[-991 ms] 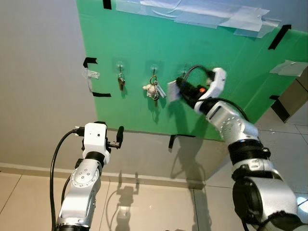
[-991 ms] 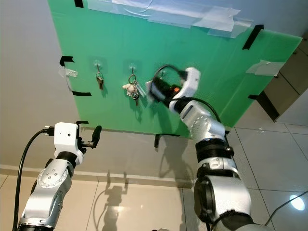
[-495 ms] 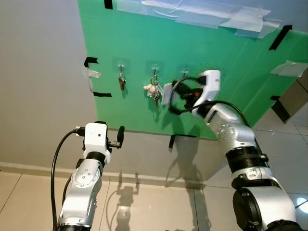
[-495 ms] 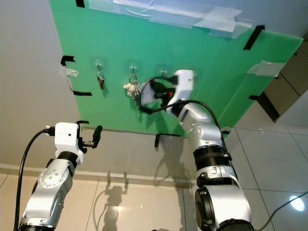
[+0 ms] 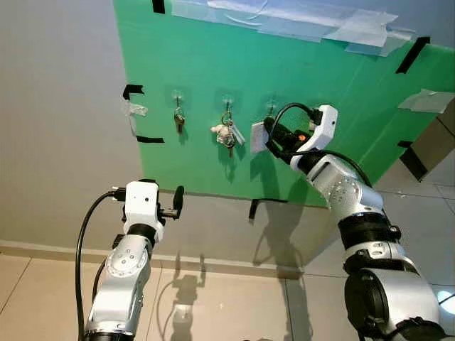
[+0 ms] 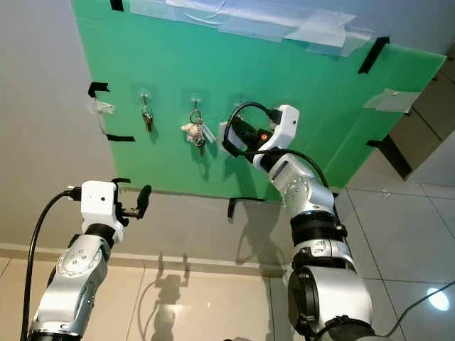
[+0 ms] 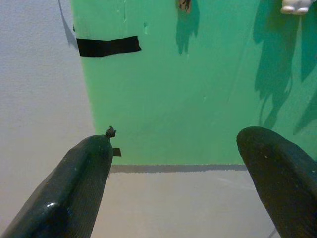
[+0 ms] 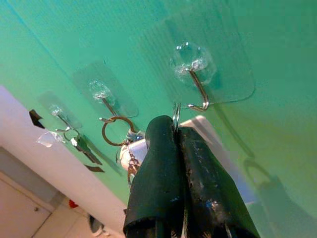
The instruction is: Hang keys on a hook
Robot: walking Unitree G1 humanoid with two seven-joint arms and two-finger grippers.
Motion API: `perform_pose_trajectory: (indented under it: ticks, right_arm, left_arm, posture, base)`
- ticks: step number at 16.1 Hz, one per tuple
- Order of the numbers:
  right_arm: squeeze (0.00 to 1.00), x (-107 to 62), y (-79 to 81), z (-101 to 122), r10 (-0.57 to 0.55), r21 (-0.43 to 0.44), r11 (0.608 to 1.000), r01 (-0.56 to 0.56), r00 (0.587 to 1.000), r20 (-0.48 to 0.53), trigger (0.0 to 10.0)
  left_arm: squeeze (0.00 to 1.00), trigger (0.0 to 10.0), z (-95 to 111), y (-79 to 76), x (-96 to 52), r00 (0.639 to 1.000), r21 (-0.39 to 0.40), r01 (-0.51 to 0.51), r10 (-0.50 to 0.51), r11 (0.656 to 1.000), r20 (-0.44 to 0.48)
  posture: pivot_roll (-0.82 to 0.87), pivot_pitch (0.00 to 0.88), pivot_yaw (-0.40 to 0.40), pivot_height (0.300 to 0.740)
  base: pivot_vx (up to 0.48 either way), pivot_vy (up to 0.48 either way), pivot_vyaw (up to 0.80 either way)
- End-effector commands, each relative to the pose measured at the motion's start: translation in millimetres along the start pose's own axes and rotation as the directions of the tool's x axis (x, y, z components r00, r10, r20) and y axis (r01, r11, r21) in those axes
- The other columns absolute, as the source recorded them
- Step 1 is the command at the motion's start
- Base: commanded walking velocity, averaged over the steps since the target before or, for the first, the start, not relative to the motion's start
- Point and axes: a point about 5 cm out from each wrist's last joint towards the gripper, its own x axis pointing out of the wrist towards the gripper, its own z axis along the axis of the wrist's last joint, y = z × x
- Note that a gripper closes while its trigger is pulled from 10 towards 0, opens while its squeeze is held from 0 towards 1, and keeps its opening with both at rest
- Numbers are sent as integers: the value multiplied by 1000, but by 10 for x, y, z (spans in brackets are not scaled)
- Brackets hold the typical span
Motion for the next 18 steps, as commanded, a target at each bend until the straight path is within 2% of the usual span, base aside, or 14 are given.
perform_pose_trajectory:
  ticks: [1, 3, 4, 5, 8, 11, 14, 16, 18]
  right_arm:
    - [0, 23, 23, 72, 17, 40, 999, -17, 1000, 20, 10000]
    - [0, 29, 29, 70, 29, 83, 996, -30, 999, 19, 10000]
    - [0, 24, 16, 82, 40, 213, 976, -43, 999, 21, 10000]
    - [0, 20, 0, 94, 37, 274, 961, -42, 999, 27, 10000]
    - [0, 2, -48, 70, 18, 316, 949, -22, 1000, 16, 10000]
    - [0, -2, -52, 35, 14, 253, 967, -14, 1000, 3, 10000]
    - [0, 8, -69, 53, 3, 271, 962, -5, 1000, 8, 10000]
    - [0, 28, -86, 57, -13, 248, 969, 11, 1000, 5, 10000]
    - [0, 41, -108, 73, -37, 202, 979, 34, 999, 11, 10000]
  left_arm:
    - [0, 10000, 30, -41, 13, 1000, 2, 12, -12, 1000, 6]
    - [0, 10000, 31, -42, 16, 1000, 1, 12, -12, 1000, 5]
    - [0, 10000, 31, -43, 17, 1000, 0, 11, -11, 1000, 5]
    - [0, 10000, 30, -43, 17, 1000, 0, 11, -11, 1000, 4]
    - [0, 10000, 23, -42, 16, 1000, -5, 9, -9, 1000, -1]
    - [0, 10000, 21, -42, 22, 1000, -8, 10, -10, 1000, -3]
    - [0, 10000, 23, -47, 30, 1000, -7, 11, -11, 1000, -2]
    - [0, 10000, 32, -41, 26, 1000, -6, 10, -10, 1000, 1]
    - [0, 10000, 30, -90, -7, 997, -58, 74, -73, 996, 14]
  posture:
    - [88, 0, -97, 740]
    - [90, 0, -98, 740]
    - [91, 0, -99, 740]
    - [92, 0, -99, 740]
    - [91, 0, -99, 740]
    - [91, 0, -97, 740]
    - [99, 0, -100, 740]
    - [108, 0, -102, 740]
    - [113, 0, -104, 740]
  base:
    - [0, 0, 0]
    - [0, 0, 0]
    - [0, 0, 0]
    - [0, 0, 0]
    - [0, 0, 0]
    - [0, 0, 0]
    - [0, 0, 0]
    - [0, 0, 0]
    - [0, 0, 0]
